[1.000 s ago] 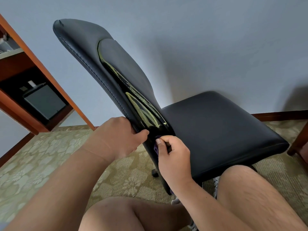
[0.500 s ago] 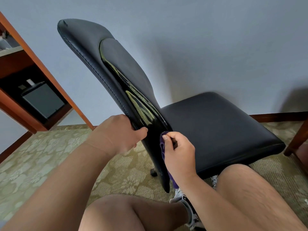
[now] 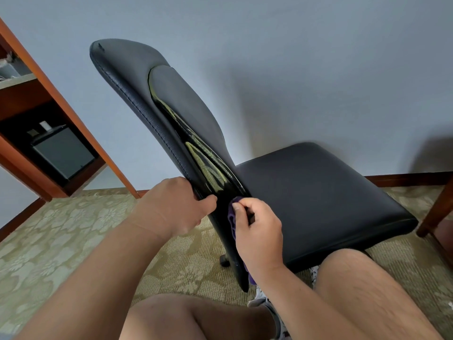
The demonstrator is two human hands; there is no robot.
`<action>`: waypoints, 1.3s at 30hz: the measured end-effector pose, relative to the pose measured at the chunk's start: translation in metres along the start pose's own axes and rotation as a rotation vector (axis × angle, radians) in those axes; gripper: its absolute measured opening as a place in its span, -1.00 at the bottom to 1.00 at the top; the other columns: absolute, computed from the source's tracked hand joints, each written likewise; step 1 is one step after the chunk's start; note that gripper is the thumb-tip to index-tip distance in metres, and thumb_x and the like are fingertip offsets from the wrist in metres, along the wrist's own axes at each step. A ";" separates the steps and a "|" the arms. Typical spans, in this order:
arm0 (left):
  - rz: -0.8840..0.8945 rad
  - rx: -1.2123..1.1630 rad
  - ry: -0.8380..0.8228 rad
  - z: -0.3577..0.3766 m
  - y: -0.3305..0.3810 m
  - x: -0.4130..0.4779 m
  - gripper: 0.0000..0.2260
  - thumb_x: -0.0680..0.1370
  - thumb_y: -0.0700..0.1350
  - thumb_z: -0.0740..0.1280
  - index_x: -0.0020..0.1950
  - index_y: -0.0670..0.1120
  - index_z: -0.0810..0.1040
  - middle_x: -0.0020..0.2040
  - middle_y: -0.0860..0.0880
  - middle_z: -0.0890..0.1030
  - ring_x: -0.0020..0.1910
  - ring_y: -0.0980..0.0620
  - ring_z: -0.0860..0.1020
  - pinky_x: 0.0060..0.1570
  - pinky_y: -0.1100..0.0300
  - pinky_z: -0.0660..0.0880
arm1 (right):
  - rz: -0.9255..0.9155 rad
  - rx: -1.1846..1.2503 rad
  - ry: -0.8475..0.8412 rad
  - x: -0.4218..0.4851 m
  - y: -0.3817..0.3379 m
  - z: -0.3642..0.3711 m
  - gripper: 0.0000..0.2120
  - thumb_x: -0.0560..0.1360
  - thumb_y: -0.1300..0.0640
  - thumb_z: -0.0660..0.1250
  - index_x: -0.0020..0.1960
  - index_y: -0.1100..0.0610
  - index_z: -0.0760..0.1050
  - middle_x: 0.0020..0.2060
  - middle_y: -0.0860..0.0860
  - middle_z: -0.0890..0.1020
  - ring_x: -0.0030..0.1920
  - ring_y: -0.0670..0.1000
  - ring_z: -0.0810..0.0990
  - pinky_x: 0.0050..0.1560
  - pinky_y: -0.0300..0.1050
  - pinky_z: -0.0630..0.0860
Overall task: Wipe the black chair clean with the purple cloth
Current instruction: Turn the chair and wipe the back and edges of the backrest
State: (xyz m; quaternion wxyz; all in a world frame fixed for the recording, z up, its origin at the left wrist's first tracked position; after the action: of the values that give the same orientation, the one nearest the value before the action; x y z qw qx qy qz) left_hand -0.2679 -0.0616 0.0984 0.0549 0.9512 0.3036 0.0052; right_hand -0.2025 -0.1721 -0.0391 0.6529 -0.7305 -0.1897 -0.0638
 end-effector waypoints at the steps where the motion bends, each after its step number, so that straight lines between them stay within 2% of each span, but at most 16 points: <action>1: -0.005 -0.009 0.012 0.001 -0.001 0.001 -0.68 0.47 0.25 0.28 -0.33 0.07 0.60 -0.42 -0.05 0.62 -0.44 0.09 0.60 -0.48 0.27 0.45 | 0.023 0.004 -0.014 -0.001 0.003 -0.001 -0.91 0.59 0.05 0.33 0.00 -0.02 0.61 -0.13 -0.19 0.62 -0.09 -0.14 0.60 -0.07 -0.05 0.59; 5: 0.023 0.023 0.041 0.003 -0.002 0.000 -0.67 0.49 0.23 0.27 -0.40 0.12 0.57 -0.42 -0.06 0.61 -0.45 0.08 0.58 -0.46 0.25 0.48 | 0.004 0.049 -0.019 -0.001 0.000 -0.007 -0.92 0.58 0.08 0.36 -0.03 0.01 0.63 -0.16 -0.19 0.63 -0.10 -0.14 0.60 -0.06 -0.14 0.58; 7: 0.062 0.099 0.007 0.001 -0.001 -0.002 -0.56 0.58 0.12 0.21 -0.52 0.36 0.42 -0.31 -0.01 0.61 -0.31 0.02 0.58 -0.29 0.11 0.60 | 0.004 0.103 0.007 -0.001 -0.008 -0.011 -0.92 0.58 0.07 0.36 -0.05 -0.01 0.63 -0.22 -0.18 0.63 -0.14 -0.14 0.61 -0.13 -0.27 0.54; 9: 0.044 0.116 -0.008 -0.001 0.001 -0.003 -0.53 0.62 0.05 0.15 -0.42 0.51 0.31 -0.22 0.02 0.58 -0.23 -0.01 0.56 -0.19 0.00 0.62 | 0.069 0.214 0.060 0.001 -0.017 -0.016 -0.93 0.56 0.07 0.38 -0.10 -0.05 0.59 -0.27 -0.18 0.63 -0.20 -0.16 0.61 -0.23 -0.40 0.47; 11: 0.046 0.093 -0.014 0.000 -0.001 -0.001 -0.74 0.59 0.10 0.16 -0.28 0.37 0.42 -0.22 0.02 0.58 -0.24 -0.01 0.56 -0.19 0.01 0.62 | 0.198 0.337 0.132 0.006 -0.024 -0.020 -0.91 0.52 0.04 0.42 -0.13 -0.08 0.53 -0.28 -0.17 0.64 -0.28 -0.15 0.61 -0.29 -0.37 0.46; 13: 0.041 0.094 -0.005 -0.001 0.000 -0.003 -0.69 0.53 0.21 0.19 -0.34 0.17 0.54 -0.26 -0.01 0.58 -0.28 -0.01 0.56 -0.22 0.04 0.60 | 0.372 0.455 0.162 0.013 -0.028 -0.025 -0.85 0.48 0.01 0.47 -0.14 -0.06 0.49 -0.33 -0.09 0.64 -0.34 -0.06 0.62 -0.27 -0.10 0.58; 15: 0.021 0.062 -0.006 0.001 -0.001 -0.004 -0.64 0.52 0.24 0.18 -0.39 0.15 0.55 -0.28 -0.03 0.58 -0.29 -0.02 0.57 -0.23 0.04 0.59 | 0.503 0.583 0.150 0.019 -0.032 -0.030 -0.84 0.47 0.05 0.48 -0.14 -0.02 0.50 -0.37 -0.04 0.63 -0.40 -0.01 0.62 -0.32 0.02 0.63; 17: 0.033 0.076 -0.007 0.002 0.000 -0.007 -0.65 0.54 0.22 0.18 -0.40 0.20 0.55 -0.30 -0.04 0.57 -0.31 -0.02 0.56 -0.28 0.05 0.58 | 0.568 0.682 0.140 0.024 -0.036 -0.036 -0.84 0.48 0.09 0.49 -0.17 0.01 0.51 -0.34 0.02 0.64 -0.36 0.02 0.65 -0.36 0.02 0.64; 19: 0.007 0.026 0.033 0.003 -0.001 -0.007 -0.57 0.51 0.28 0.19 -0.36 0.03 0.57 -0.34 -0.04 0.57 -0.36 0.00 0.56 -0.38 0.12 0.51 | 0.598 0.768 0.131 0.028 -0.041 -0.040 -0.86 0.49 0.12 0.48 -0.17 0.03 0.53 -0.27 0.07 0.67 -0.26 0.08 0.71 -0.34 -0.03 0.64; 21: -0.004 0.011 0.044 0.005 -0.002 -0.006 -0.54 0.51 0.28 0.19 -0.32 -0.06 0.55 -0.33 -0.04 0.58 -0.33 -0.01 0.56 -0.35 0.12 0.52 | 0.598 0.855 0.124 0.034 -0.049 -0.042 -0.92 0.52 0.16 0.46 -0.11 0.05 0.57 -0.19 0.12 0.70 -0.20 0.13 0.73 -0.31 -0.04 0.64; 26: 0.031 0.015 0.031 0.005 0.000 -0.007 -0.62 0.54 0.24 0.19 -0.27 -0.01 0.54 -0.26 -0.03 0.61 -0.25 -0.02 0.58 -0.20 0.04 0.58 | 0.423 0.919 0.099 0.061 -0.066 -0.036 -0.92 0.53 0.20 0.44 -0.06 0.03 0.65 -0.08 0.11 0.67 -0.15 0.06 0.71 -0.19 -0.06 0.67; 29: 0.019 0.003 0.022 0.004 0.001 -0.009 -0.62 0.53 0.25 0.19 -0.38 0.08 0.54 -0.27 -0.03 0.59 -0.27 0.00 0.57 -0.20 0.05 0.58 | 0.273 0.664 0.035 0.060 -0.054 -0.024 -0.87 0.53 0.19 0.43 -0.05 -0.04 0.66 -0.18 -0.10 0.69 -0.16 -0.09 0.69 -0.06 -0.10 0.64; 32: 0.030 0.029 0.031 0.004 0.001 -0.008 -0.67 0.54 0.21 0.20 -0.39 0.17 0.52 -0.29 -0.02 0.59 -0.28 -0.02 0.59 -0.23 0.04 0.59 | 0.101 0.309 0.001 0.041 -0.024 -0.021 -0.84 0.56 0.19 0.40 0.03 -0.04 0.68 -0.10 -0.16 0.69 -0.07 -0.17 0.65 0.03 -0.15 0.60; 35: 0.019 0.016 0.039 0.004 -0.001 -0.006 -0.65 0.54 0.19 0.21 -0.39 0.10 0.50 -0.29 -0.02 0.57 -0.31 0.01 0.55 -0.34 0.11 0.54 | -0.092 0.177 -0.009 0.023 0.005 -0.023 -0.79 0.57 0.26 0.37 0.15 0.08 0.67 0.02 -0.14 0.64 0.03 -0.10 0.64 0.07 -0.06 0.61; 37: 0.042 0.028 0.033 0.004 0.001 -0.005 -0.66 0.57 0.14 0.21 -0.43 0.25 0.48 -0.29 -0.03 0.56 -0.29 -0.02 0.56 -0.27 0.04 0.59 | -0.188 0.103 -0.052 0.017 0.012 -0.022 -0.76 0.57 0.22 0.37 0.22 0.09 0.64 0.10 -0.14 0.60 0.11 -0.05 0.62 0.13 -0.04 0.59; 39: 0.027 0.017 0.056 0.006 -0.001 -0.002 -0.70 0.53 0.18 0.23 -0.39 0.21 0.52 -0.33 -0.05 0.58 -0.31 -0.03 0.59 -0.25 0.05 0.60 | -0.219 0.079 -0.060 0.018 0.012 -0.021 -0.75 0.56 0.17 0.39 0.22 0.09 0.64 0.14 -0.14 0.57 0.16 -0.08 0.59 0.18 -0.06 0.56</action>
State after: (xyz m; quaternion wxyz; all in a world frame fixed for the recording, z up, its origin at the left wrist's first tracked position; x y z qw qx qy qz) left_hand -0.2700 -0.0632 0.0927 0.0384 0.9551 0.2921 0.0300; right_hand -0.1779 -0.1895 -0.0414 0.6643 -0.6807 -0.2903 -0.1051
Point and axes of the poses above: each hand's wrist, its own x-axis towards the middle knuckle, its own z-axis out of the palm, y = z × x, the point moved 1 cm from there along x, towards the middle knuckle
